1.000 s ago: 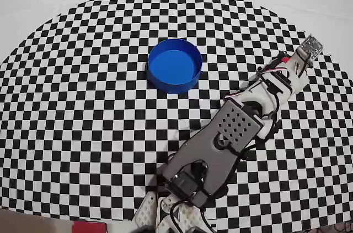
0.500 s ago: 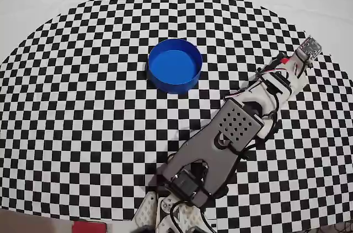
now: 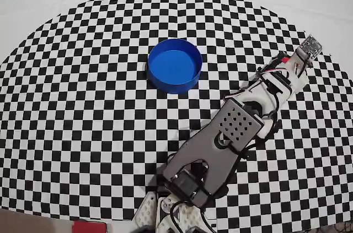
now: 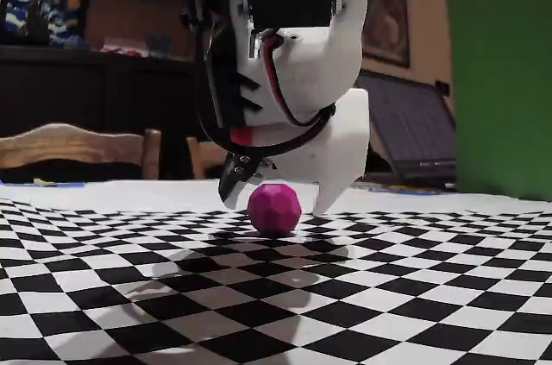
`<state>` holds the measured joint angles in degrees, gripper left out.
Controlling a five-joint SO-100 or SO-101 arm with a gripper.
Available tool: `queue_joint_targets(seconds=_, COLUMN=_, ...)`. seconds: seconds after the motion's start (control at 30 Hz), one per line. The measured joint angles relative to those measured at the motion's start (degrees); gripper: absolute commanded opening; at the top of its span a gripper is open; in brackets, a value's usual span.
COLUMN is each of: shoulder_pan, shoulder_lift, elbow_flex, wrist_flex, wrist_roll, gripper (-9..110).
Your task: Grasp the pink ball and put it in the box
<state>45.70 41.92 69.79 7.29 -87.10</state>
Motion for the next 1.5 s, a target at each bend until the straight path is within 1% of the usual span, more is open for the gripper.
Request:
queue_joint_targets(seconds=1.13, shoulder_pan=-0.53, shoulder_lift=-0.53, elbow_flex=-0.44, wrist_flex=0.0, wrist_roll=0.0, gripper=26)
queue_joint_targets(seconds=1.27, shoulder_pan=-0.53, shoulder_lift=-0.53, elbow_flex=-0.44, wrist_flex=0.0, wrist_roll=0.0, gripper=22)
queue_joint_targets(seconds=1.37, shoulder_pan=-0.53, shoulder_lift=-0.53, elbow_flex=-0.44, wrist_flex=0.0, wrist_roll=0.0, gripper=6)
queue_joint_targets(seconds=1.43, shoulder_pan=-0.53, shoulder_lift=-0.53, elbow_flex=-0.44, wrist_flex=0.0, wrist_roll=0.0, gripper=0)
queue_joint_targets(seconds=1.5, shoulder_pan=-0.53, shoulder_lift=-0.53, elbow_flex=-0.44, wrist_flex=0.0, wrist_roll=0.0, gripper=0)
